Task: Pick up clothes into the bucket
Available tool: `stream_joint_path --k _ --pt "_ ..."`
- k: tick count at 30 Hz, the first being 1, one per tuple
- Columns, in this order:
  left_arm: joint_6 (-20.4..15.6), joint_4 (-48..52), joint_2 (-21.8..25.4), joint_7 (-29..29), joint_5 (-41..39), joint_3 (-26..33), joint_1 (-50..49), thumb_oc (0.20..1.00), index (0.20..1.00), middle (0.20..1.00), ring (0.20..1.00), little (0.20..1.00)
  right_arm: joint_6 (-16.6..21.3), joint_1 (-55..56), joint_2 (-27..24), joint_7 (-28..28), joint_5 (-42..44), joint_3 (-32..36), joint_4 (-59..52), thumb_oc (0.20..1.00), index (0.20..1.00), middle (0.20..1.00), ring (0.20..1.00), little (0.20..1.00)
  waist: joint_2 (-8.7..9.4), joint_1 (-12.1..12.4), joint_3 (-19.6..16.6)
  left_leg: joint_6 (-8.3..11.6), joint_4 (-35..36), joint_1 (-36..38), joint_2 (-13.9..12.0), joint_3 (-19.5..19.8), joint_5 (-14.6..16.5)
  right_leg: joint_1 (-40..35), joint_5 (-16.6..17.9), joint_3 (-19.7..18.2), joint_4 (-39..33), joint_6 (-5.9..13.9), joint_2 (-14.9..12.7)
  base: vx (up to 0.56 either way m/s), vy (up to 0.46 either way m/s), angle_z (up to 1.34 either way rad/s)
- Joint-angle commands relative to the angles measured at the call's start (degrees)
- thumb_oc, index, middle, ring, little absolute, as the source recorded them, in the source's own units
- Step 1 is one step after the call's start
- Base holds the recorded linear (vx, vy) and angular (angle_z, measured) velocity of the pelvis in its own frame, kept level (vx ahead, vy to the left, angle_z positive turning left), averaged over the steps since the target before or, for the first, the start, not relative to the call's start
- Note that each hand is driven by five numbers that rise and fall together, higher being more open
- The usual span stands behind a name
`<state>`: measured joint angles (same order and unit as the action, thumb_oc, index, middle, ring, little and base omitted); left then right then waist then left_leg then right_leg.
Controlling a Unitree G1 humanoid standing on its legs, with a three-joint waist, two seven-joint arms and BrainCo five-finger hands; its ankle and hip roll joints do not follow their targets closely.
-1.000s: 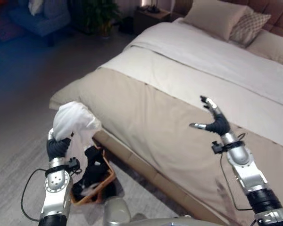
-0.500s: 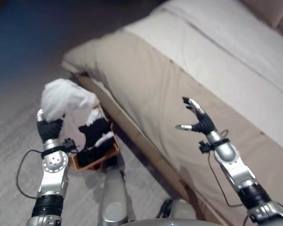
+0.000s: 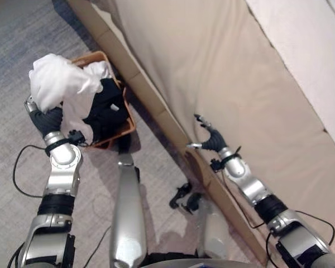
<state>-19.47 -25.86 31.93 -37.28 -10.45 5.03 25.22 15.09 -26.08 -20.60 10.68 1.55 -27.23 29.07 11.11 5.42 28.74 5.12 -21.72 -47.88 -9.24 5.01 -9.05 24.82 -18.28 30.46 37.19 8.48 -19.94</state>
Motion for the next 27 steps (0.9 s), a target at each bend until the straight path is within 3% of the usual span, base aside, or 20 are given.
stream_joint_path --k 1,6,19,27 --pt "-2.7 -0.4 4.0 -2.6 -2.7 -0.6 7.0 0.200 0.200 0.200 0.200 0.200 1.0 -0.6 0.7 3.6 -1.8 1.2 1.0 1.000 1.000 1.000 1.000 1.000 2.50 0.4 1.0 0.46 -9.5 -1.5 -1.5 0.6 10.1 2.8 12.7 -1.7 -7.1 1.28 -1.5 -0.02 0.041 0.07" --pt "-3.0 -3.1 9.4 -4.5 -4.8 -0.8 12.7 0.200 0.200 0.200 0.200 0.200 1.4 3.9 0.3 4.6 -0.7 2.8 1.7 1.000 1.000 1.000 1.000 1.000 3.97 -2.1 1.1 0.01 -12.6 -6.7 -1.5 0.2 11.6 8.2 14.3 -2.5 -6.4 2.28 -2.3 0.00 0.035 -0.10" --pt "-3.1 -7.6 14.9 -8.4 -8.4 0.5 19.2 0.200 0.200 0.200 0.200 0.200 1.8 9.4 -1.9 5.1 -1.2 5.4 0.2 1.000 1.000 1.000 1.000 1.000 6.07 -5.7 1.1 -0.45 -16.8 -14.5 -2.2 -0.4 13.6 15.9 15.8 -3.5 -5.1 3.55 -3.1 0.01 0.020 -0.07" --pt "-0.1 -21.2 19.1 -6.3 -10.2 -1.1 21.9 0.200 0.200 0.200 0.200 0.200 3.5 12.7 -3.6 4.0 0.4 5.8 -2.7 1.000 1.000 1.000 1.000 1.000 8.18 -8.1 1.0 -0.87 -19.5 -18.4 -3.2 0.0 14.5 19.8 16.7 -4.9 -4.8 3.94 -2.3 0.01 0.022 -0.09"
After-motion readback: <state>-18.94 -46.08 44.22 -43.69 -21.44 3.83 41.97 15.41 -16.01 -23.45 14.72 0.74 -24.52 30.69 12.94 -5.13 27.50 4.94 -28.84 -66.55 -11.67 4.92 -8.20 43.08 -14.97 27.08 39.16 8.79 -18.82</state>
